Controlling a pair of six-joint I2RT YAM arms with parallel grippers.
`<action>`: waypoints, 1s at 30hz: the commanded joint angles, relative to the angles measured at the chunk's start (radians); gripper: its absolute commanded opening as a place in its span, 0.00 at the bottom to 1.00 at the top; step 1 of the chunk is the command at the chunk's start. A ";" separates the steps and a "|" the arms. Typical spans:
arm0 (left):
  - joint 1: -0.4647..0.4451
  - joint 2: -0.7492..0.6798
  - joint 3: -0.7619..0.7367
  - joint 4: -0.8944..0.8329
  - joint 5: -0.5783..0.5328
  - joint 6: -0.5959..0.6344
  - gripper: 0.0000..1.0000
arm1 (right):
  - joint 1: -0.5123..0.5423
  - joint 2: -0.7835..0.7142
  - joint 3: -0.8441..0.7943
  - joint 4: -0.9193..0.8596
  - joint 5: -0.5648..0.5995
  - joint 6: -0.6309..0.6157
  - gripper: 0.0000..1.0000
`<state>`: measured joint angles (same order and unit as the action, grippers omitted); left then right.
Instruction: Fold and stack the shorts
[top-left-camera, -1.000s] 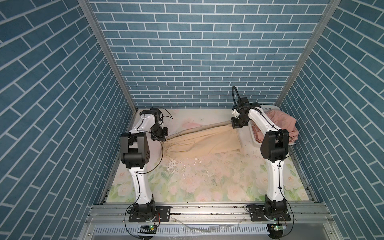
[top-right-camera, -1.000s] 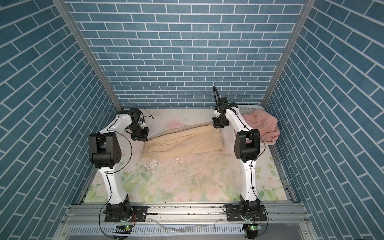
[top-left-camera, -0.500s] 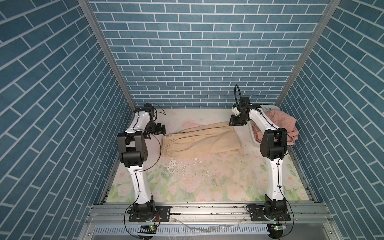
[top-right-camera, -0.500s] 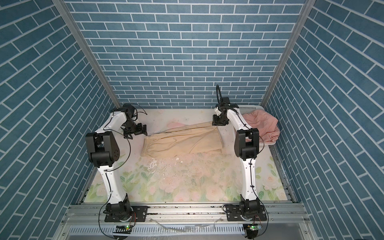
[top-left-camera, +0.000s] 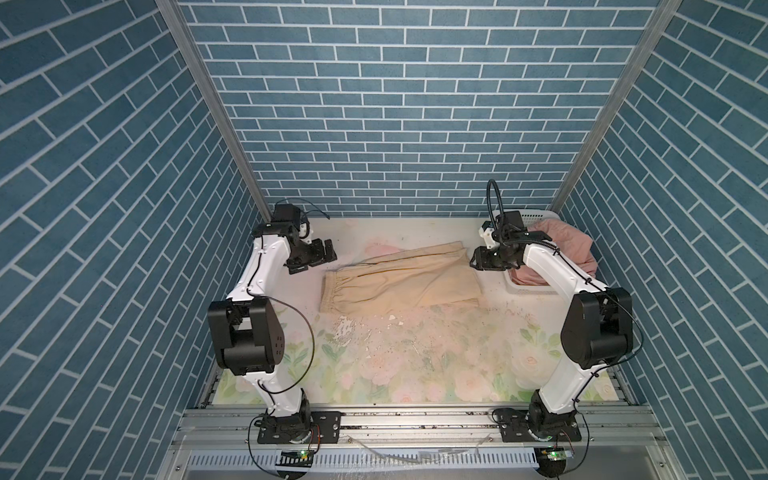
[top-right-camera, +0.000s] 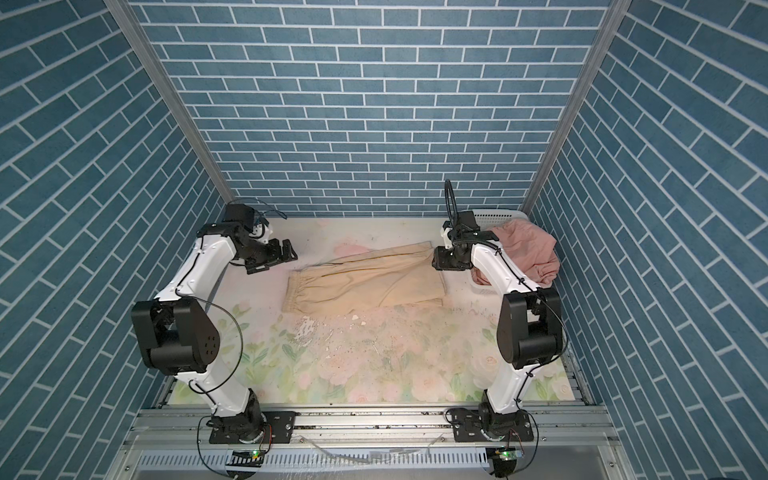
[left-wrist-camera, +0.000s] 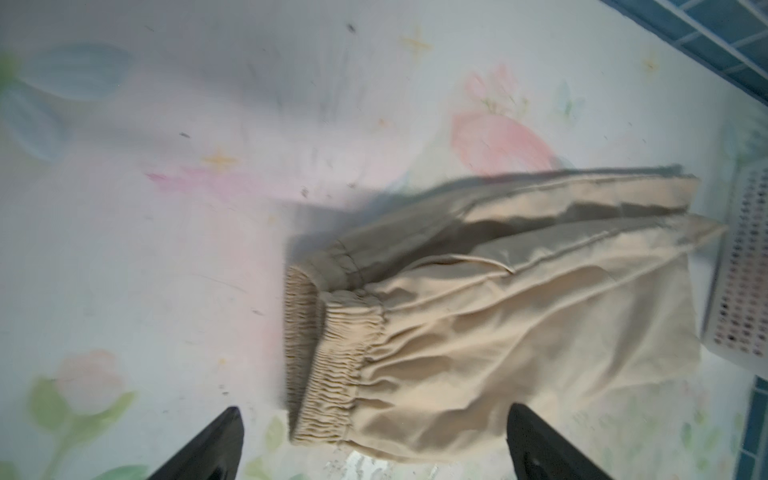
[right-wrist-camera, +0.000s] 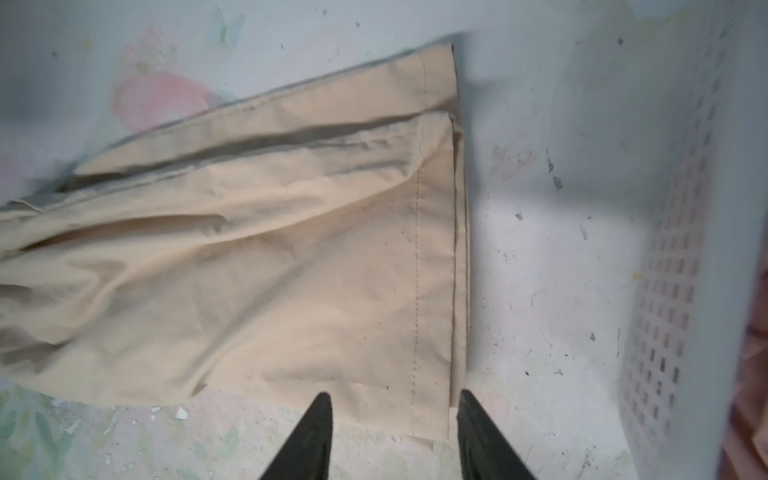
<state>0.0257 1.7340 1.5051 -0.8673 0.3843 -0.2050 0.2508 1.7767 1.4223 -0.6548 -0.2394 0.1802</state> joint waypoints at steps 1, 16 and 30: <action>-0.089 0.025 -0.088 0.133 0.126 -0.008 1.00 | 0.044 0.034 -0.012 0.069 -0.024 0.022 0.34; -0.093 0.181 -0.079 0.324 0.001 0.047 1.00 | 0.085 0.393 0.319 0.120 -0.069 0.001 0.19; -0.086 0.176 -0.107 0.278 -0.034 0.092 1.00 | 0.080 0.649 0.636 0.087 -0.083 0.035 0.32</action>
<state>-0.0673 1.9156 1.4021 -0.5457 0.3782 -0.1371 0.3344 2.4199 2.0178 -0.5457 -0.3229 0.2146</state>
